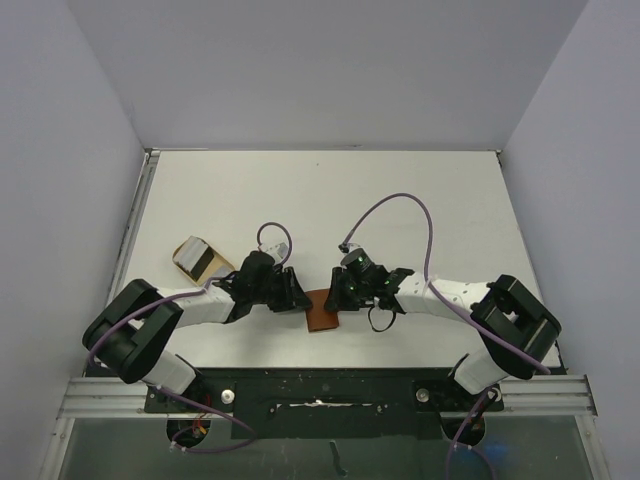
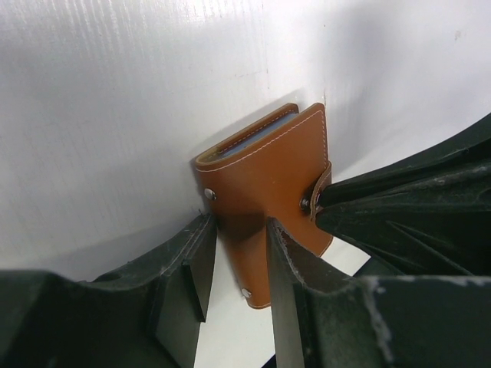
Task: Put the credit cards into the card holder
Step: Close the card holder at the center of the board.
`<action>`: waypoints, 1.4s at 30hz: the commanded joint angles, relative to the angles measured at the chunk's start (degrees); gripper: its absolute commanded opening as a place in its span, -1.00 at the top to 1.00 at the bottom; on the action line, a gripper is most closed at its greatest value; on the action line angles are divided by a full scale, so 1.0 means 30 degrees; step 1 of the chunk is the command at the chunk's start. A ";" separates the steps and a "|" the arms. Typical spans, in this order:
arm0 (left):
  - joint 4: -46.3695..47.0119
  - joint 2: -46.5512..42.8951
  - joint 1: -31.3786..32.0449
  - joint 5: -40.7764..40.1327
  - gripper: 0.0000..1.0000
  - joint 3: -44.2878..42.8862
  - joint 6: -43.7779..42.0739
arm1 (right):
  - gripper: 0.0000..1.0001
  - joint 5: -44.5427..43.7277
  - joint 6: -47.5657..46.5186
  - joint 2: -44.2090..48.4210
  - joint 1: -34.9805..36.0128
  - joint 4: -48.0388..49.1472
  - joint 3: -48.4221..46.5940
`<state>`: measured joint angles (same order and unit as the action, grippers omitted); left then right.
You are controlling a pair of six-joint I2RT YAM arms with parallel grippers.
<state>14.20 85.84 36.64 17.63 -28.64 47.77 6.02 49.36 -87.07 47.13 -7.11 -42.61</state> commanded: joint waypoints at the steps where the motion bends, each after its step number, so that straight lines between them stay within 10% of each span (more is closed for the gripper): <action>1: 0.1310 0.0051 0.0050 0.0235 0.39 -0.0021 0.0066 | 0.63 -0.0046 0.0100 -0.0157 0.0244 0.0737 -0.0078; 42: 0.4315 0.0825 0.0205 0.1442 0.40 0.1029 0.1323 | 0.71 -0.1461 0.0391 -0.4595 0.0415 -0.5217 -0.3258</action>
<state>22.76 87.20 36.62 18.24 -25.78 50.70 4.38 50.46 -94.19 48.05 -20.18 -53.15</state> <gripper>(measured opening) 0.302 0.149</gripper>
